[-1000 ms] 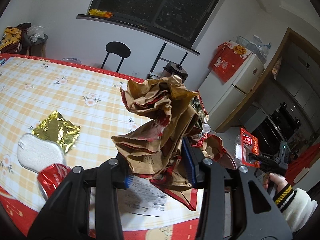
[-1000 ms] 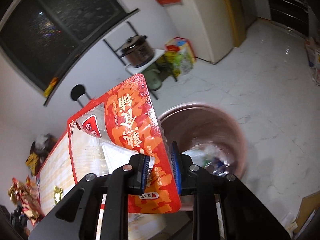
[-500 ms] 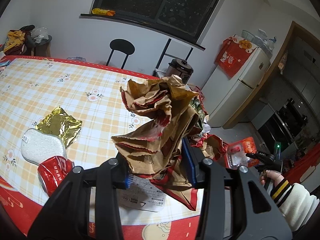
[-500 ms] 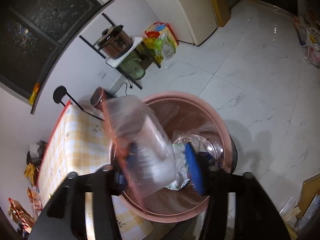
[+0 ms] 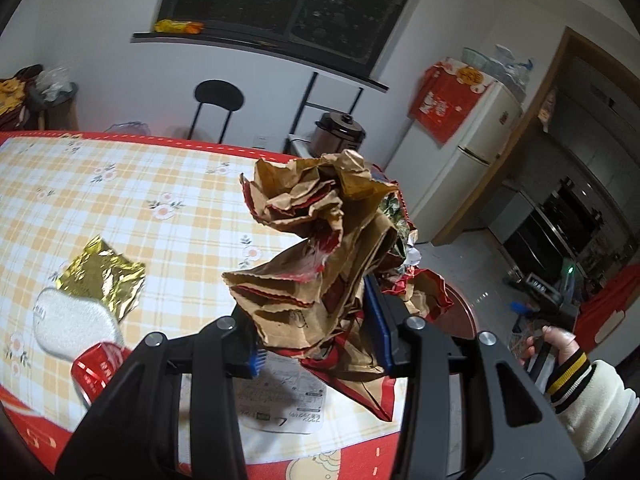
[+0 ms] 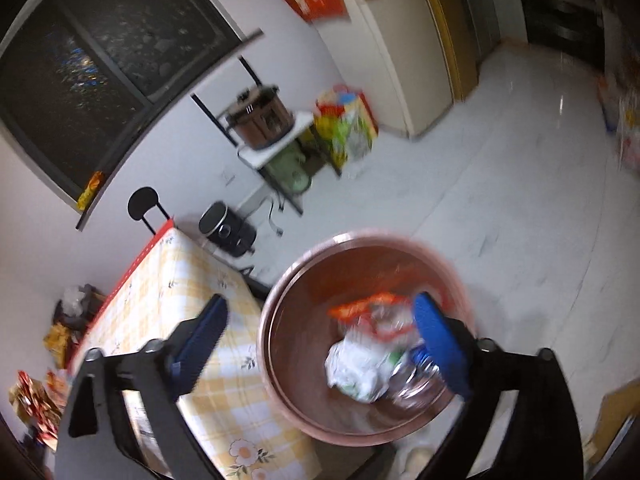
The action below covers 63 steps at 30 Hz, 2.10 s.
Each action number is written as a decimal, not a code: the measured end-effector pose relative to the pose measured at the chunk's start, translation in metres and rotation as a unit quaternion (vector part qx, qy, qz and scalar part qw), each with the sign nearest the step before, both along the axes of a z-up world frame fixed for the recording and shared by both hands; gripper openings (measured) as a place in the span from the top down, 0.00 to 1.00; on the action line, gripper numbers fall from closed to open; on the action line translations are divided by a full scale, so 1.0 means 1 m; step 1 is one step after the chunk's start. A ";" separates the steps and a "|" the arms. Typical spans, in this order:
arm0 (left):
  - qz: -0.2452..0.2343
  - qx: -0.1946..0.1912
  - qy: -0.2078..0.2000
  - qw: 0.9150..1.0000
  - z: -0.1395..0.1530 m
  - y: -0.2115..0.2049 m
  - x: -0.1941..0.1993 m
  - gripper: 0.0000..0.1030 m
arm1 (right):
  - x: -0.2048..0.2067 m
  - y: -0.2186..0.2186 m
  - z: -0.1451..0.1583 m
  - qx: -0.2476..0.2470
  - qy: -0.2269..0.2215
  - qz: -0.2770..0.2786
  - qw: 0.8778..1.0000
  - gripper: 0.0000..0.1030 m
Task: Collect trash
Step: 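Move the left gripper over the brown bin and release the brown paper, then bring both open grippers back over the table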
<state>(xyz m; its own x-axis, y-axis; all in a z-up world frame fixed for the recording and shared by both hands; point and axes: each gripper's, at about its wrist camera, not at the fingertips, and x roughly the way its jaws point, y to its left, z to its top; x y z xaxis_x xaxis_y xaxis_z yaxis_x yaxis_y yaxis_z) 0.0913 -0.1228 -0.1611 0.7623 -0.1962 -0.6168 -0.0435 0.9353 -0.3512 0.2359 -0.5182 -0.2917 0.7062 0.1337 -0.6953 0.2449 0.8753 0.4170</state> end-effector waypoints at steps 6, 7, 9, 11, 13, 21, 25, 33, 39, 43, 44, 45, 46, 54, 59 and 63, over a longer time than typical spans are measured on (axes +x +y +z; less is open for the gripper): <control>-0.048 -0.001 -0.002 0.999 0.002 -0.021 0.026 0.58 | -0.029 0.018 0.061 -0.115 -0.067 0.013 0.991 0.05; -0.056 -0.001 -0.002 0.998 0.002 -0.025 0.031 0.58 | -0.036 0.016 0.067 -0.122 -0.073 0.011 0.990 0.05; -0.073 0.000 -0.004 0.997 0.004 -0.036 0.040 0.58 | -0.047 0.013 0.081 -0.133 -0.087 0.006 0.987 0.05; -0.094 0.001 -0.007 0.996 0.005 -0.051 0.051 0.58 | -0.060 0.011 0.096 -0.145 -0.099 0.003 0.984 0.05; -0.113 0.002 -0.010 0.994 0.007 -0.066 0.060 0.58 | -0.069 0.008 0.107 -0.157 -0.101 -0.003 0.982 0.05; -0.190 0.010 -0.021 0.982 0.011 -0.151 0.097 0.57 | -0.103 -0.014 0.122 -0.168 -0.094 -0.023 0.981 0.05; -0.219 0.015 -0.013 0.976 0.006 -0.196 0.112 0.57 | -0.117 -0.027 0.123 -0.163 -0.089 -0.025 0.982 0.05; -0.258 0.021 -0.012 0.966 -0.006 -0.279 0.148 0.47 | -0.132 -0.055 0.116 -0.175 -0.072 -0.041 0.981 0.05; -0.258 0.045 -0.037 0.964 -0.001 -0.305 0.158 0.21 | -0.135 -0.066 0.106 -0.169 -0.061 -0.047 0.983 0.05; -0.243 0.045 -0.050 0.968 0.007 -0.288 0.148 0.15 | -0.133 -0.062 0.103 -0.161 -0.061 -0.043 0.984 0.05; -0.238 0.048 -0.050 0.969 0.008 -0.280 0.147 0.14 | -0.131 -0.060 0.103 -0.159 -0.061 -0.041 0.985 0.05; -0.230 0.052 -0.049 0.971 0.009 -0.271 0.143 0.10 | -0.129 -0.056 0.103 -0.158 -0.061 -0.038 0.985 0.05; -0.223 0.053 -0.050 0.972 0.011 -0.262 0.140 0.08 | -0.128 -0.052 0.103 -0.157 -0.062 -0.033 0.985 0.05; -0.137 0.072 -0.057 0.986 0.029 -0.156 0.108 0.06 | -0.118 -0.003 0.115 -0.162 -0.080 0.001 0.984 0.05; -0.040 0.108 -0.067 0.991 0.037 -0.063 0.065 0.06 | -0.118 0.038 0.127 -0.155 -0.113 0.019 0.981 0.05; 0.033 0.106 -0.059 0.992 0.034 0.014 0.029 0.06 | -0.115 0.076 0.129 -0.144 -0.121 0.047 0.981 0.05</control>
<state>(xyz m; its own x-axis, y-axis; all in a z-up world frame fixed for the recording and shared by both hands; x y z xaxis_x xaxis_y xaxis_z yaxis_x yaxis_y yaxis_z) 0.1199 -0.1086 -0.1272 0.8387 -0.0193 -0.5443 -0.0771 0.9851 -0.1538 0.1209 -0.4419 -0.1624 0.8493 0.0289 -0.5271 0.0813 0.9794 0.1847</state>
